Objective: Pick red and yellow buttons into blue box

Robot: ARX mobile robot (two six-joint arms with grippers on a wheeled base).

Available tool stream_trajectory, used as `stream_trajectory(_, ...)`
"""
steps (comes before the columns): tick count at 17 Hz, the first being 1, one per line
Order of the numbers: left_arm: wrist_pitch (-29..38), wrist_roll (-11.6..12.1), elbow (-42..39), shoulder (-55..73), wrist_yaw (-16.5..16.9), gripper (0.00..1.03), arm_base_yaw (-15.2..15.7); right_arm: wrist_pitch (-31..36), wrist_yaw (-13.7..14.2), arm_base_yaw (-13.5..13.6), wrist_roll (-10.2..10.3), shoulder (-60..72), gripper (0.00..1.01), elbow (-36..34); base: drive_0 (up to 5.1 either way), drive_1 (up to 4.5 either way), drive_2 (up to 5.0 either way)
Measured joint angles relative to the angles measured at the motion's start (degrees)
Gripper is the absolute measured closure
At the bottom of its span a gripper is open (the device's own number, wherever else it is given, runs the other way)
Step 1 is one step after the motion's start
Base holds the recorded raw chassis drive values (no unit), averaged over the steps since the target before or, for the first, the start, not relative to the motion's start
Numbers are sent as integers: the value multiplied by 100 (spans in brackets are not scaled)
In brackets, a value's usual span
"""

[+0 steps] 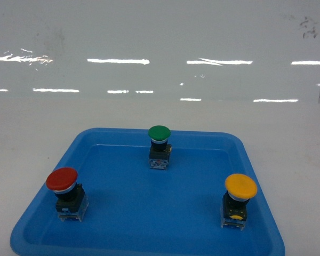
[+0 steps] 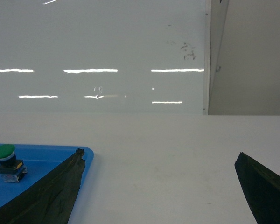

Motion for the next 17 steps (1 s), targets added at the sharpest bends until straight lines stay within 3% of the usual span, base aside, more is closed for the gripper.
stream_trajectory(2, -42, 138, 326, 605, 92, 5, -107, 57, -116, 151, -9, 621, 3, 424, 0, 0, 0)
stream_trajectory(3, -258, 348, 498, 1005, 151, 5, -264, -13, -310, 365, -13, 1084, 3, 662, 0, 0, 0)
stream_trajectory(5, -330, 501, 608, 1381, 81, 5, -350, -243, -535, 629, -39, 1615, 3, 920, 0, 0, 0)
stream_trajectory(6, -354, 498, 664, 1510, 138, 5, -306, -120, -535, 754, -50, 1867, 3, 988, 0, 0, 0)
stream_trajectory(7, -424, 538, 780, 1694, 96, 5, -321, -459, -807, 809, 7, 2159, 3, 1244, 0, 0, 0)
stream_trajectory(11, -671, 485, 1257, 2179, 472, 5, -334, -962, -1349, 1034, 39, 3088, 3, 1958, 0, 0, 0)
stream_trajectory(12, -721, 487, 1381, 2350, 592, 5, -433, -1071, -1589, 1058, 46, 3359, 3, 2155, 0, 0, 0)
stream_trajectory(14, -721, 466, 1460, 2457, 590, 5, -490, -1453, -1899, 1152, 24, 3810, 3, 2524, 0, 0, 0)
stream_trajectory(17, -723, 450, 1460, 2450, 586, 5, -483, -1738, -1928, 1434, -168, 4483, 3, 2918, 0, 0, 0)
